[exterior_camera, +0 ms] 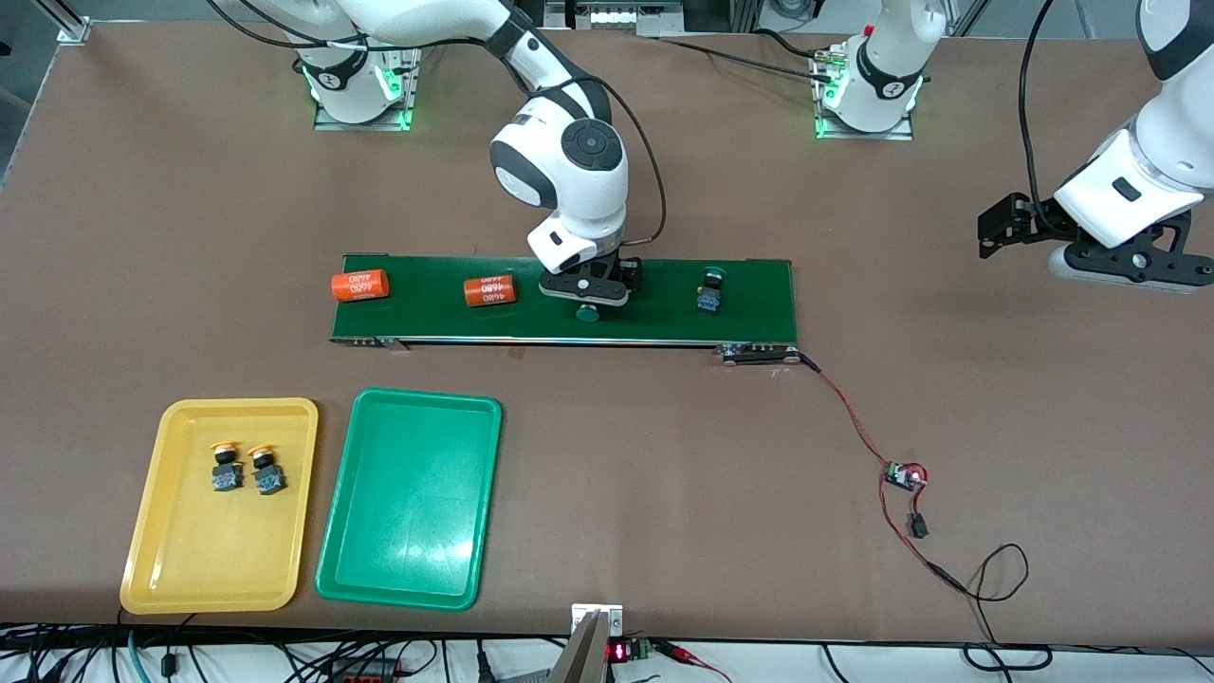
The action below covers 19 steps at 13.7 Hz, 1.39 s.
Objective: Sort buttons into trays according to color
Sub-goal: 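Grasp a green button on the belt with the right gripper while the left gripper withdraws, then lift the green button with the right gripper and carry it toward the green tray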
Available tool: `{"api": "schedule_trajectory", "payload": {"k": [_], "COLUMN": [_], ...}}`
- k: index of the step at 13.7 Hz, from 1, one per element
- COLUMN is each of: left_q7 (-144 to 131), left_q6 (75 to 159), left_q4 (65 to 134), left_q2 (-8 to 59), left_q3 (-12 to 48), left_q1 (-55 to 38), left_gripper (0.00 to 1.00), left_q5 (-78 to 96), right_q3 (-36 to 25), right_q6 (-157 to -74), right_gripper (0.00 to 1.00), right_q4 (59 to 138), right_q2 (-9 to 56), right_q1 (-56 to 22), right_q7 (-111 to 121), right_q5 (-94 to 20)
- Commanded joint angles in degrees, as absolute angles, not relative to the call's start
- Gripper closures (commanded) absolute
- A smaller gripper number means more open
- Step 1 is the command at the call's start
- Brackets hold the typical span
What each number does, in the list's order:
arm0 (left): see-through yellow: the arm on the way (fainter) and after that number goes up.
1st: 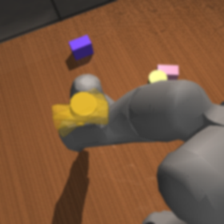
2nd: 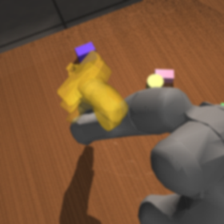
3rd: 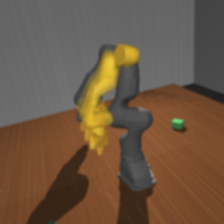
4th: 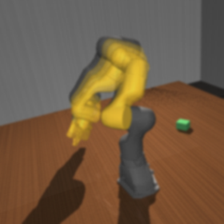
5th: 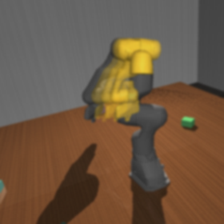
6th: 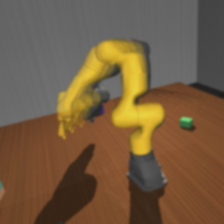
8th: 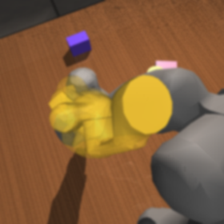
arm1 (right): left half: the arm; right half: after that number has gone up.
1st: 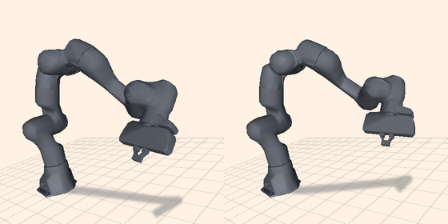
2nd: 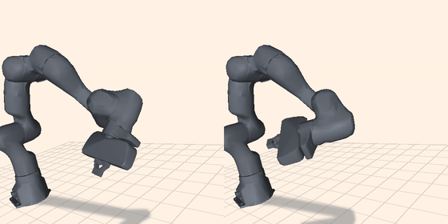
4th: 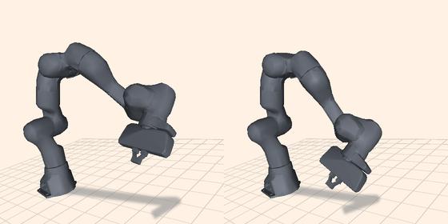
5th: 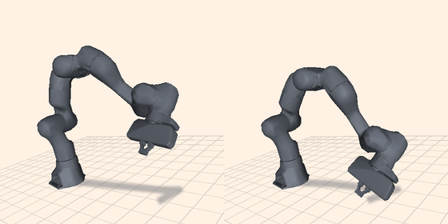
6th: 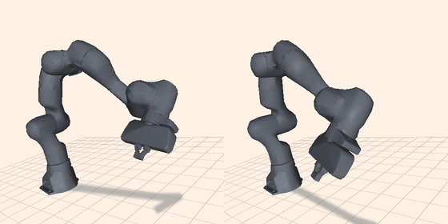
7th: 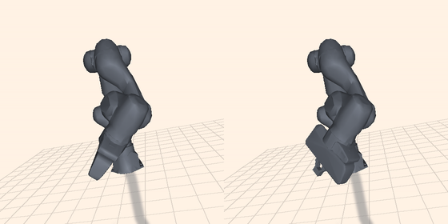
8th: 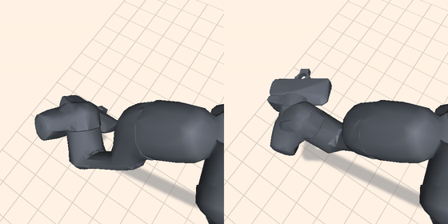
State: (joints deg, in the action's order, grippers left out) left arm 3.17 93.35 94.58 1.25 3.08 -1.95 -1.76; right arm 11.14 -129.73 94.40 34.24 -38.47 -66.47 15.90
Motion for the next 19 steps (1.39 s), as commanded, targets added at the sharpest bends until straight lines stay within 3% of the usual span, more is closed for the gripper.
{"api": "schedule_trajectory", "payload": {"k": [1,6,7,8,9,10,12,19], "left_q7": [3.5,3.5,3.5,3.5,3.4,3.5,3.9,4.2], "left_q6": [91.8,91.2,91.1,91.1,91.1,91.0,91.0,91.0], "left_q4": [92.9,92.9,92.9,92.9,92.9,92.9,92.9,93.0], "left_q2": [1.8,1.8,1.8,1.8,1.8,1.8,1.8,1.8], "left_q3": [3.0,3.0,2.9,2.9,3.0,2.9,2.4,2.0], "left_q1": [-2.1,-2.1,-2.1,-2.1,-2.1,-2.1,-1.9,-1.6], "left_gripper": [0.00,0.00,0.00,0.00,0.00,0.00,0.00,0.00], "left_q5": [-1.7,-1.7,-1.7,-1.7,-1.7,-1.7,-1.7,-1.6], "right_q3": [11.2,9.0,9.0,9.0,9.1,9.1,9.1,8.7], "right_q6": [-128.8,-128.5,-128.2,-128.2,-128.2,-128.1,-128.1,-122.6], "right_gripper": [0.00,0.00,0.08,0.28,0.69,0.95,1.00,1.00], "right_q4": [93.3,94.3,94.2,94.2,94.1,94.1,94.0,91.9], "right_q2": [36.0,36.6,36.4,36.3,36.3,36.3,36.3,35.2], "right_q1": [-38.6,-38.2,-37.7,-37.6,-37.2,-37.1,-36.5,-36.3], "right_q7": [-65.8,-64.0,-63.5,-63.3,-63.5,-63.7,-63.8,-61.7], "right_q5": [16.1,16.5,16.5,16.5,15.7,15.5,15.5,15.6]}}
